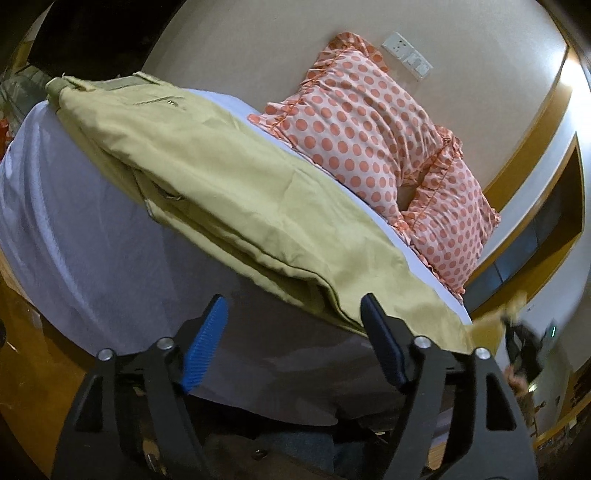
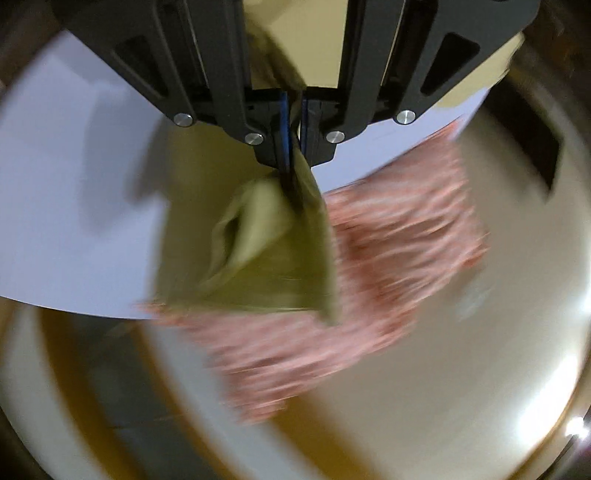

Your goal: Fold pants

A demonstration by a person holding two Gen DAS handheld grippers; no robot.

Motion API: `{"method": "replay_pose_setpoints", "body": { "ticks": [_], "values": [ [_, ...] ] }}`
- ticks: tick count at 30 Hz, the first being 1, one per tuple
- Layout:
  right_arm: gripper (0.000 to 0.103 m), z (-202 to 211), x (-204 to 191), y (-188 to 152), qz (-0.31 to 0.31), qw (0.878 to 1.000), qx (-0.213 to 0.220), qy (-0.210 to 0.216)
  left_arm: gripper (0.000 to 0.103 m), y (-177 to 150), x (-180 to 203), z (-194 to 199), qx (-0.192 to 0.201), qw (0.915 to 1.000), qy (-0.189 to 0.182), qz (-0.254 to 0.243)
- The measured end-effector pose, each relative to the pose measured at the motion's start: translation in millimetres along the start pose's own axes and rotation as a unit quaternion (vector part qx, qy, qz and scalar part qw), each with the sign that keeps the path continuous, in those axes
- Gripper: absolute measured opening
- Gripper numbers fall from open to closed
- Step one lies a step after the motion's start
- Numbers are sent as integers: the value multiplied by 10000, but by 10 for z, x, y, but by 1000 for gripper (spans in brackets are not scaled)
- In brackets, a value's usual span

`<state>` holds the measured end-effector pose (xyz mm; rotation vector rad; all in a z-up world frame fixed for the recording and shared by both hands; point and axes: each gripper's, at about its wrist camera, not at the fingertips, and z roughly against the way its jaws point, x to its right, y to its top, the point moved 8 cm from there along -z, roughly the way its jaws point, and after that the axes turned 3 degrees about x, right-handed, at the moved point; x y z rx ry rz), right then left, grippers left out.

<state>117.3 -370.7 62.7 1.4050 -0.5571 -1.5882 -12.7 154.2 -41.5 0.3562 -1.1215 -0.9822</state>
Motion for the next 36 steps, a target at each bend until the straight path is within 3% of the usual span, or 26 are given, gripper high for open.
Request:
{"method": "replay_pose_setpoints", "body": {
  "ticks": [3,4,7,8,9,10,11,12,15,21,32,36],
  "values": [
    [5,-342,-983,-489,637,9893,-739,1089,87,-9,79,29,84,9996,54,-263],
    [5,-405,-1176,-646,821,9840,-950,1264,88,-4,99,35,106,9993,77,-341],
    [11,-649,-1780,-1516,1865,9428,-2285,1555,91,-25,141,24,59,9976,186,-669],
    [22,-680,-1852,-1770,2099,9276,-2688,1524,91,-47,147,2,-14,9965,242,-797],
    [41,-680,-1869,-1894,2175,9209,-2868,1493,91,-65,144,-7,-63,9959,254,-863],
    [53,-647,-1858,-1959,2163,9195,-2923,1495,91,-87,143,-22,-124,9953,242,-932],
    [71,-602,-1828,-1932,2112,9230,-2844,1501,91,-110,148,-46,-191,9945,220,-1004],
    [78,-547,-1766,-1850,2025,9292,-2706,1493,91,-126,157,-64,-235,9941,206,-1040],
    [85,-492,-1646,-1649,1712,9411,-2502,1495,92,-144,163,-162,-353,9929,203,-1116],
    [86,-560,-1365,-1477,1185,9544,-2459,1209,92,18,96,-232,-210,9961,172,-841],
    [88,-637,-1344,-1596,1075,9536,-2557,1171,93,616,-176,-85,366,9992,19,134],
    [88,-627,-1328,-1594,1069,9541,-2530,1198,92,949,-577,-140,523,9944,591,709]
  ]
}}
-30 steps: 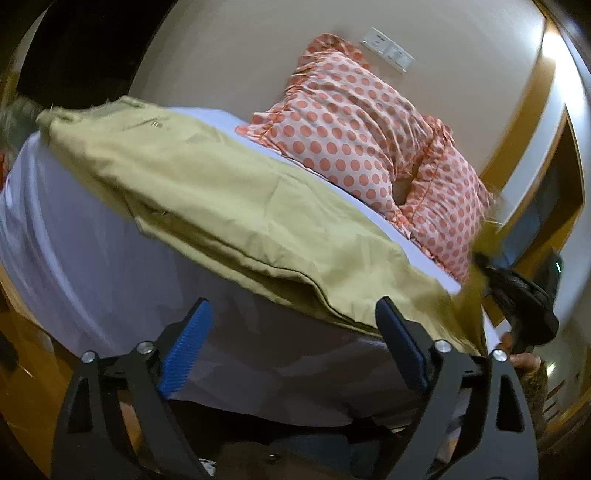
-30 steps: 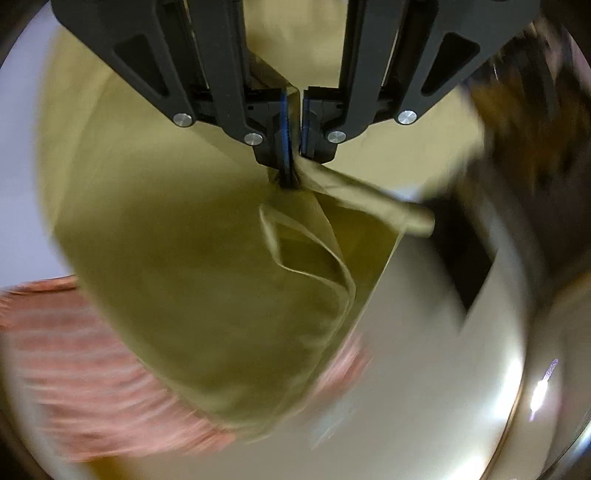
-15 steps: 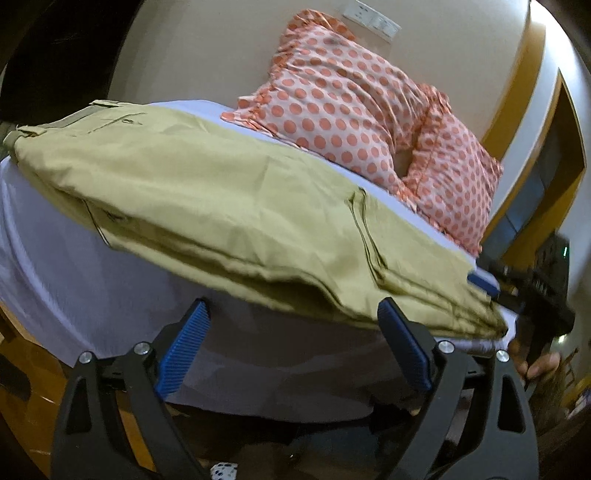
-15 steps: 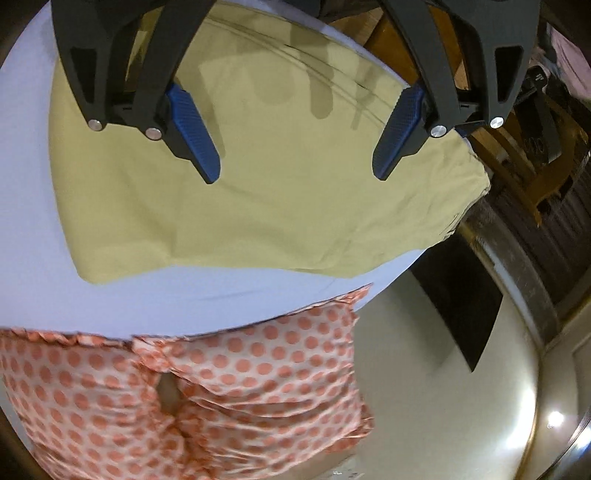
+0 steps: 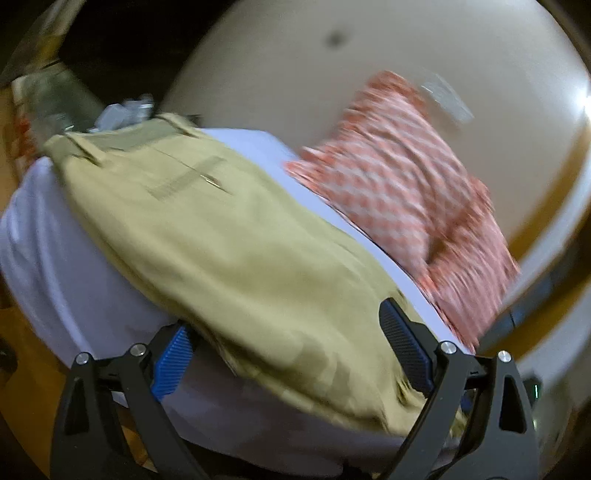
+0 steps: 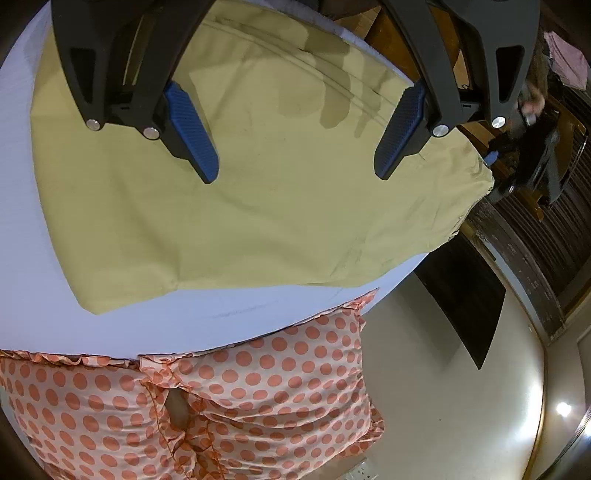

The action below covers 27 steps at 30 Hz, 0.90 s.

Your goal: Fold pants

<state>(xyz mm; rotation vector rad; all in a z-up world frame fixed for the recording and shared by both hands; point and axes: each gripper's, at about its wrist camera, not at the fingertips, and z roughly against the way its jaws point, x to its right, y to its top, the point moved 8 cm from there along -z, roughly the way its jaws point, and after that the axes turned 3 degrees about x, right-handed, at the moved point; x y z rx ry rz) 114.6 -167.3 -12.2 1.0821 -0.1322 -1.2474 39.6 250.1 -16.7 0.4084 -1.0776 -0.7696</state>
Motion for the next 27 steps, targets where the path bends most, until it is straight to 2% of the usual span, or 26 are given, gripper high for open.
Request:
{"method": "replay_pose_setpoints", "body": {
  "ticks": [2,5,6,7,8,9,11,13,14,16,17,19,20,23,24,25,26,27],
  "values": [
    [88,16,16,2,-8,10000,20,3,89,187,-199,-9,120,9989,245,382],
    [88,35,59,19,-67,10000,62,20,74,454,-483,-35,262,9940,495,935],
    [88,39,69,23,-82,9999,67,29,58,518,-583,-60,236,9914,725,1068],
    [88,44,77,26,-96,9999,73,41,51,548,-636,-72,204,9895,898,1118],
    [88,55,88,33,-109,9999,88,67,33,571,-674,-84,167,9883,1062,1085],
    [88,66,101,40,-118,9998,102,79,18,592,-687,-102,101,9862,1359,940],
    [88,117,148,62,-156,9997,165,86,15,621,-619,-72,77,9848,1622,617],
    [88,181,220,107,-219,9994,262,56,12,701,-309,-27,187,9802,1965,-135],
    [88,238,289,144,-286,9990,353,10,11,756,-15,-14,309,9767,2016,-669],
    [88,350,423,214,-429,9977,523,-66,11,769,483,-31,424,9702,1915,-1423],
    [88,436,525,257,-537,9963,653,-146,11,709,939,-63,467,9632,1716,-2016],
    [88,581,686,323,-683,9936,842,-308,11,517,1581,-127,485,9492,1344,-2804],
    [88,688,803,363,-785,9911,981,-445,11,348,1934,-156,492,9390,1079,-3229],
    [88,968,1077,448,-1034,9830,1308,-770,13,-448,2877,-216,297,8997,-11,-4356],
    [88,1039,1151,461,-1109,9805,1381,-850,13,-846,3139,-241,93,8794,-430,-4741],
    [88,1103,1226,469,-1193,9781,1442,-911,13,-1173,3287,-274,-88,8612,-699,-5033],
    [88,1174,1310,465,-1309,9753,1489,-972,13,-1608,3401,-325,-351,8352,-962,-5404],
    [88,1220,1376,454,-1412,9735,1496,-1000,13,-1872,3421,-377,-548,8191,-1064,-5611]
  ]
}}
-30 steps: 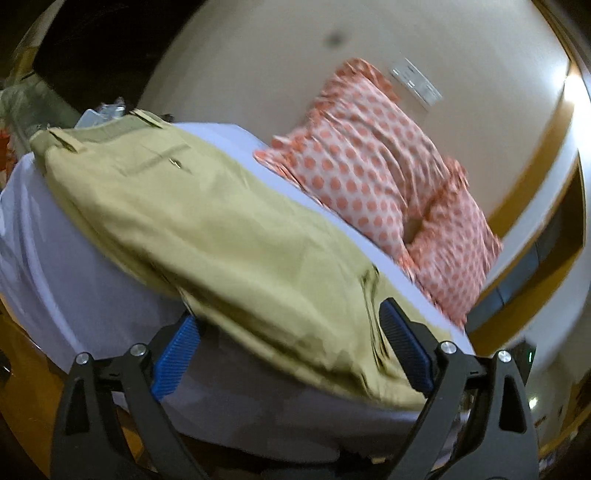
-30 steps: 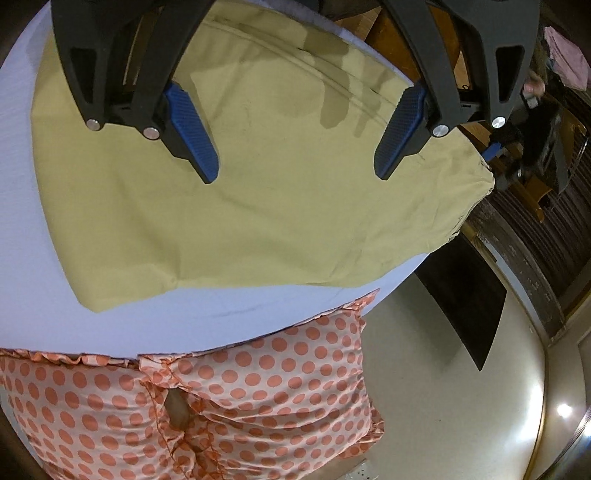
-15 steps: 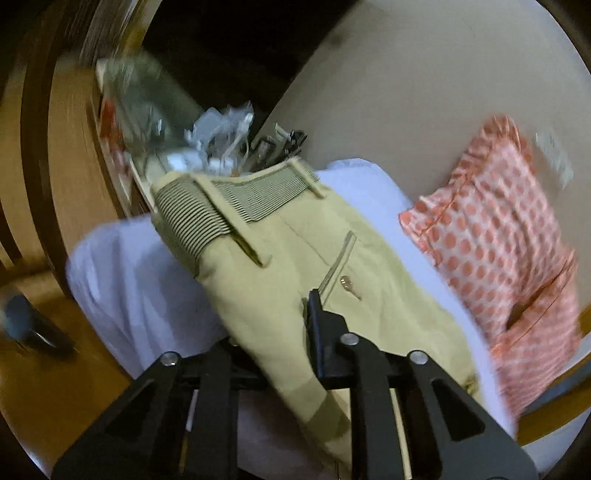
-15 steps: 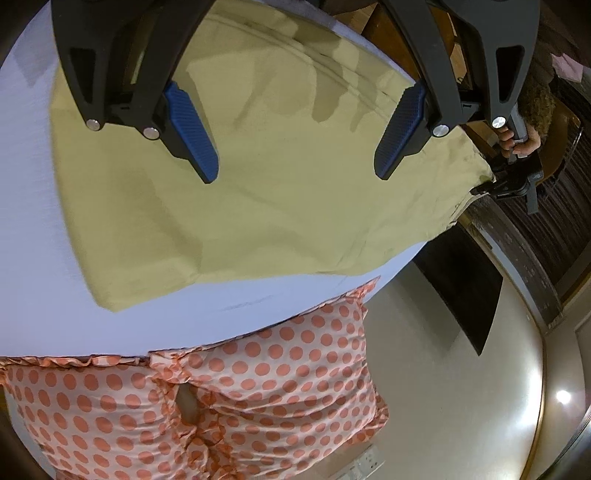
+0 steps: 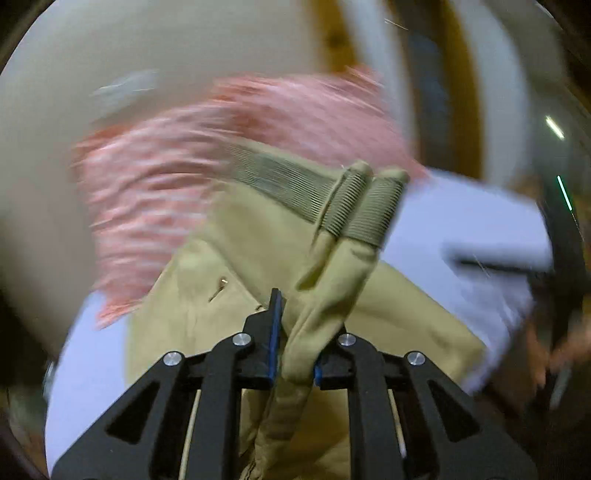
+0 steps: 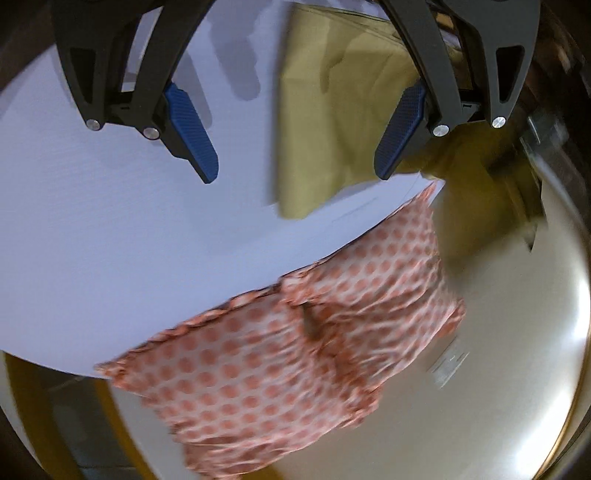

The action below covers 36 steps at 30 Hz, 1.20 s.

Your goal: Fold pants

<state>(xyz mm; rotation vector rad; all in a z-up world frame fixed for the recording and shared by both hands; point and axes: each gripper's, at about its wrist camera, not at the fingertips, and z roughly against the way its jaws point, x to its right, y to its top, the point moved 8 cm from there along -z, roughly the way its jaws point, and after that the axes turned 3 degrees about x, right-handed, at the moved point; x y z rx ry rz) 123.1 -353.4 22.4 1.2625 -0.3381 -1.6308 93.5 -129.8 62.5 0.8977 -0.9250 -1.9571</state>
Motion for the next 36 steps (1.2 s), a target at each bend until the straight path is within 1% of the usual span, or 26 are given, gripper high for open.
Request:
{"method": "replay_pose_setpoints", "body": {
  "ticks": [2,3,4,6,8,10,11,12,13,14,16,17,18,19,20,21,22,24,27,30,31,32,33,34,35,36],
  "values": [
    [88,25,106,14,-157,9999,-53,-32,13,-298,447,-253,-478,9973,-370,-415],
    [88,11,128,15,-174,9998,-102,-49,15,-411,547,-308,-615,9958,-492,-470],
    [88,-8,136,16,-163,9997,-159,-46,16,-519,629,-348,-680,9951,-434,-579],
    [88,-114,88,4,-105,9992,-384,85,20,-595,684,-307,-534,9950,-240,-807],
    [86,-256,-9,-40,-68,9969,-700,340,22,-590,701,-224,-423,9951,-315,-841],
    [80,-406,-106,-100,82,9940,-995,444,25,-540,682,-89,-312,9953,-555,-726],
    [76,-470,-133,-126,174,9929,-1108,406,32,-523,663,26,-264,9952,-707,-624],
    [74,-532,-151,-155,261,9915,-1231,343,44,-501,589,141,-180,9949,-886,-457],
    [73,-599,-157,-174,322,9900,-1345,283,52,-457,507,236,-65,9947,-985,-295],
    [70,-678,-154,-204,362,9879,-1494,216,61,-427,415,323,25,9947,-1019,-125],
    [63,-777,-150,-229,413,9858,-1618,190,65,-395,0,414,57,9956,-841,402],
    [50,-819,-172,-251,456,9838,-1717,249,66,-408,-247,390,7,9955,-649,690],
    [47,-848,-182,-280,446,9819,-1816,311,66,-474,-616,311,-153,9931,-306,1125],
    [46,-855,-195,-277,468,9815,-1820,364,66,-554,-878,228,-325,9889,-86,1445],
    [46,-857,-192,-278,461,9811,-1833,414,66,-710,-1241,77,-663,9788,155,1929],
    [46,-854,-175,-275,427,9812,-1832,436,64,-812,-1428,-18,-860,9716,234,2193],
    [46,-858,-157,-274,351,9814,-1826,473,64,-909,-1565,-113,-1041,9645,216,2418],
    [46,-864,-118,-262,119,9815,-1800,634,64,-1071,-1710,-337,-1440,9509,-22,2740],
    [45,-880,-122,-235,80,9816,-1785,674,64,-1147,-1670,-532,-1724,9444,-353,2779],
    [45,-912,-152,-229,96,9802,-1840,728,67,-1161,-1658,-712,-1853,9335,-697,2989],
    [40,-919,-167,-239,106,9783,-1907,800,66,-1148,-1683,-752,-1812,9307,-794,3076],
    [20,-946,-187,-281,33,9728,-2105,970,56,-1140,-1680,-735,-1801,9295,-821,3111],
    [17,-965,-197,-309,-212,9664,-2255,1215,31,-1140,-1699,-732,-1809,9257,-892,3199],
    [16,-968,-191,-301,-330,9647,-2273,1291,18,-1125,-1697,-731,-1798,9227,-992,3263],
    [14,-976,-190,-270,-390,9633,-2294,1335,11,-1092,-1710,-739,-1808,9202,-1070,3304],
    [13,-982,-208,-224,-420,9624,-2294,1394,9,-1058,-1712,-765,-1802,9220,-1042,3264]
  ]
}}
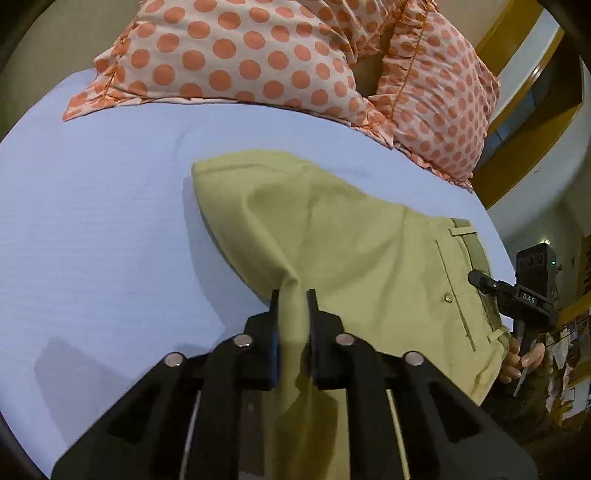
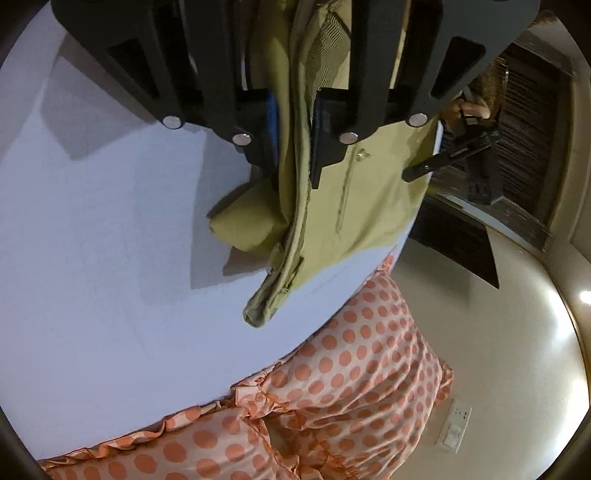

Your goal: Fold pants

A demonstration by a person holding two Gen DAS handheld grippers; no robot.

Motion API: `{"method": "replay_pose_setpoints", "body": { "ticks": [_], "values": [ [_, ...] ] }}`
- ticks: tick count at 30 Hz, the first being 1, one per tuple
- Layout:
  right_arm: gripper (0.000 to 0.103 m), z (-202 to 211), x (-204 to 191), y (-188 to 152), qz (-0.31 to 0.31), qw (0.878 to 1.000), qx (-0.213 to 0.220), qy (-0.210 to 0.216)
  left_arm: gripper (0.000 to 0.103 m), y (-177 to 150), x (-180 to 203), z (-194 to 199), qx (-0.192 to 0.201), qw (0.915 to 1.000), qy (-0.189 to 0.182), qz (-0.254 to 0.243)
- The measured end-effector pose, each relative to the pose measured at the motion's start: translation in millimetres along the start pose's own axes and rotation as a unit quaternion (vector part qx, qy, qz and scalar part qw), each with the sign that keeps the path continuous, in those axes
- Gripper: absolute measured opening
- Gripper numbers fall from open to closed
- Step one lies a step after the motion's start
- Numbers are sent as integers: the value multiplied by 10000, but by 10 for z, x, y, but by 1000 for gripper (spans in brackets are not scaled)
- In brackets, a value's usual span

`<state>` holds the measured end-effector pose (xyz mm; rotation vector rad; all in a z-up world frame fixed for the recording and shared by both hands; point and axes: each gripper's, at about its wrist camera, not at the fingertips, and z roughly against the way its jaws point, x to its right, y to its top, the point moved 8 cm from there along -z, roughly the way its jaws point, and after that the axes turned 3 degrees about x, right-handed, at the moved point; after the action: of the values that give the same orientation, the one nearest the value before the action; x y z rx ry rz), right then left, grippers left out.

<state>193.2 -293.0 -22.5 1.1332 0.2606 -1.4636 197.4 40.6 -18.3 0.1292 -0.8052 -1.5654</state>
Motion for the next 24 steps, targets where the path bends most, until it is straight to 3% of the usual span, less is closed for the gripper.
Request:
{"method": "replay_pose_setpoints", "body": {
  "ticks": [3,8,10,11,12,14,16,17,18,20,22,24],
  "values": [
    [11,32,-178,270,275,9995,174,-31,7,219,74,-4,187,9993,222,-234],
    [10,-4,-372,908,685,9928,845,-510,7,854,210,-83,967,9917,739,-414],
    [11,-97,-245,1047,687,9871,982,-1058,12,970,145,-356,797,9843,1487,-514],
    [17,-208,-103,1069,757,9811,830,-1574,20,954,96,-476,566,9805,1806,-532],
    [25,-270,18,1050,792,9745,647,-1999,28,914,67,-560,382,9774,2009,-541],
    [28,-225,218,969,802,9581,447,-2714,33,831,56,-480,480,9742,2122,-594],
    [37,21,151,960,805,9583,902,-2588,43,731,53,-245,731,9691,2240,-725],
    [48,97,87,940,807,9620,1028,-2397,45,686,70,-138,823,9706,2142,-727],
    [55,145,-26,899,843,9690,1072,-2061,47,642,144,-27,902,9776,1769,-697],
    [59,85,-192,788,978,9775,866,-1658,53,556,297,60,879,9880,1101,-635],
    [66,-78,-264,649,1049,9808,524,-1558,62,418,512,-4,626,9949,477,-634],
    [81,-252,-224,580,966,9803,242,-1704,65,295,595,-201,268,9974,323,-578]
  ]
}}
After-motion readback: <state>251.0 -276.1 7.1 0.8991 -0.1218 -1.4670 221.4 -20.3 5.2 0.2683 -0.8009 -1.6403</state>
